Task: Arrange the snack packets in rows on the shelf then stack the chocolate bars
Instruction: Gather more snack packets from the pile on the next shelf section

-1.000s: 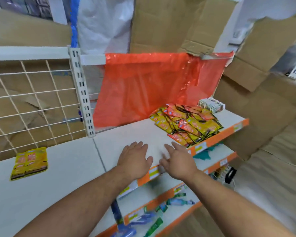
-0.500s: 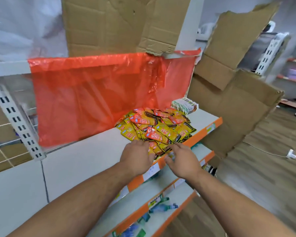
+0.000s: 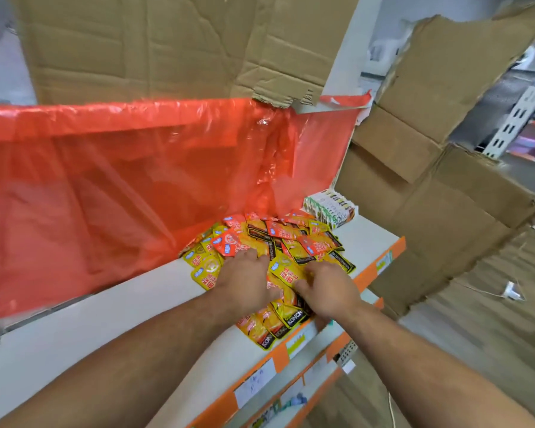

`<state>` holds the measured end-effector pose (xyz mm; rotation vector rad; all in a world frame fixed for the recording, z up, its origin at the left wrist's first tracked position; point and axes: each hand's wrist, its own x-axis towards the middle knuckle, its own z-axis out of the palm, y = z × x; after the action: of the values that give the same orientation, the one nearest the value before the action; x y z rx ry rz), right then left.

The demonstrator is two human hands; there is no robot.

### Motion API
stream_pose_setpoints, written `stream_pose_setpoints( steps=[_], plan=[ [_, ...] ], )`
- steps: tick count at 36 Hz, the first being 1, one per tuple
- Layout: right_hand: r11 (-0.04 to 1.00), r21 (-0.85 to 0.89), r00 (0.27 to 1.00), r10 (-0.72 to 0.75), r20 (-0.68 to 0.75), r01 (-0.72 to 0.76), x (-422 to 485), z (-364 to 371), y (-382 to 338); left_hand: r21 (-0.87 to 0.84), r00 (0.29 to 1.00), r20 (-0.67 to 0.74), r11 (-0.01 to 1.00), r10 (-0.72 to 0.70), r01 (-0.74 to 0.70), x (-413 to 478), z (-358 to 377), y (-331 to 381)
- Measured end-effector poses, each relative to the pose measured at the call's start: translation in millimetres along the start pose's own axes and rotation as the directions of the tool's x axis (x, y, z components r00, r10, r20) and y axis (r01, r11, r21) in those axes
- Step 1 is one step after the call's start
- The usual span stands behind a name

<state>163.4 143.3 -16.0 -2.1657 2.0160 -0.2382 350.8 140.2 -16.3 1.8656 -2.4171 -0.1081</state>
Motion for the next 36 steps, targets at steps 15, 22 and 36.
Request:
stream_pose_setpoints(
  steps=[15, 22, 36],
  plan=[
    [0.996, 0.040, 0.987, -0.084, 0.136, 0.079, 36.9, -3.0, -0.6, -0.068, 0.982, 0.079, 0.982, -0.172, 0.178, 8.5, -1.3, 15.3],
    [0.939, 0.329, 0.954, -0.182, 0.238, 0.097, 40.3, -12.6, 3.0, -0.287, 0.942, 0.009, 0.902, -0.335, 0.323, -3.0, -7.8, 15.1],
    [0.787, 0.576, 0.884, -0.412, 0.221, 0.223, 5.2, -3.9, -21.8, -0.935, 0.769, 0.130, 0.182, -0.626, 0.306, -85.1, -3.3, 20.1]
  ],
)
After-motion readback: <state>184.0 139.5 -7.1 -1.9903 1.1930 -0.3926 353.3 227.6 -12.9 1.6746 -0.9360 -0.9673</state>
